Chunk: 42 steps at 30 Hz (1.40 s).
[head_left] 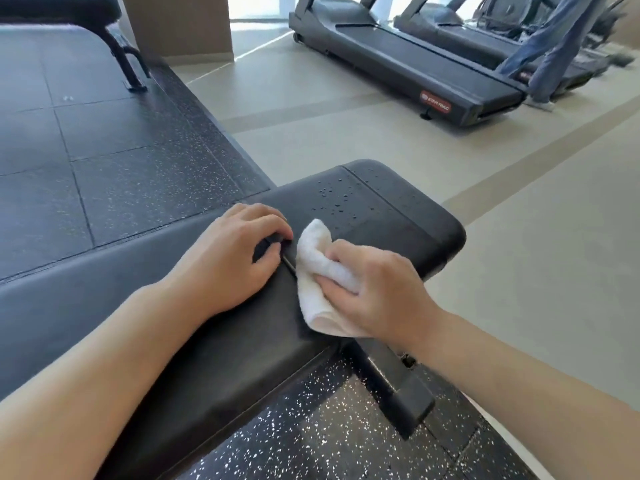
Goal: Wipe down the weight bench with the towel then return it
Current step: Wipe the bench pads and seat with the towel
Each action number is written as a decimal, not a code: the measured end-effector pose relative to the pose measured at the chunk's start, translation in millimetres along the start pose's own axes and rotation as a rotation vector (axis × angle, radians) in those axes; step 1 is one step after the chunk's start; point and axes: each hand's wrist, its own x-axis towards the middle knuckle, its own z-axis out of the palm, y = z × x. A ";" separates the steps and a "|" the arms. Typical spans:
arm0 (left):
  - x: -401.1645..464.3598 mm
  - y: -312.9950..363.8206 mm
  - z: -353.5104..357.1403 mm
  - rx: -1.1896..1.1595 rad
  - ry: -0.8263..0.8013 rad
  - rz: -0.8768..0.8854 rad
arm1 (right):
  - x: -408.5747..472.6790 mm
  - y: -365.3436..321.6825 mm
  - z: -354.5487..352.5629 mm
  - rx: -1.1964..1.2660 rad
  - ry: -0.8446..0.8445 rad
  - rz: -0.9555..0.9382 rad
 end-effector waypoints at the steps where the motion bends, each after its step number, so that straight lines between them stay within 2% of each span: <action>1: -2.1 -1.1 0.9 -0.005 0.005 0.003 | 11.8 11.8 -0.4 -0.013 -0.004 0.032; 3: -2.3 -1.9 1.0 0.002 0.002 0.021 | 46.9 47.7 0.7 -0.097 0.032 0.116; 6: 1.4 -5.0 1.3 0.021 0.021 0.015 | 102.0 83.3 10.0 -0.127 -0.048 0.333; 8: 5.1 -9.3 2.3 0.019 0.049 -0.023 | 116.4 79.5 25.9 -0.184 -0.053 0.300; 10: 7.0 -11.6 1.9 0.004 0.079 -0.073 | 110.1 50.2 35.1 -0.208 -0.057 0.174; 12: 7.1 -11.5 -0.2 -0.014 0.120 -0.116 | 86.2 15.0 37.2 -0.158 -0.084 0.017; 15: 3.9 -11.7 -4.3 -0.037 0.158 -0.151 | 44.7 -11.1 19.0 -0.064 -0.124 -0.061; 19: 2.8 -9.9 -4.8 -0.063 0.137 -0.151 | 33.3 21.9 -9.8 -0.040 -0.195 0.111; 23: 9.9 -8.4 -3.7 -0.059 0.122 -0.155 | 102.4 76.3 10.2 -0.160 -0.142 0.329; 25: 11.7 -9.7 -4.3 -0.053 0.116 -0.161 | 143.5 85.0 33.9 -0.217 -0.120 0.351; 29: 16.3 -15.7 -4.7 -0.050 0.136 -0.185 | 182.8 56.6 68.4 -0.232 -0.165 0.306; 32: 16.3 -17.2 -8.6 -0.062 0.197 -0.246 | 157.3 21.9 66.9 -0.137 -0.202 0.219; 36: 15.2 -15.1 -13.9 -0.114 0.202 -0.279 | 81.4 -6.6 28.7 -0.055 -0.269 0.193; 39: 16.3 -11.6 -14.4 -0.140 0.177 -0.267 | 46.8 3.7 -6.1 -0.024 -0.288 0.284; 42: 15.9 -6.7 -13.1 -0.109 0.111 -0.224 | 57.4 38.7 -11.6 -0.103 -0.246 0.351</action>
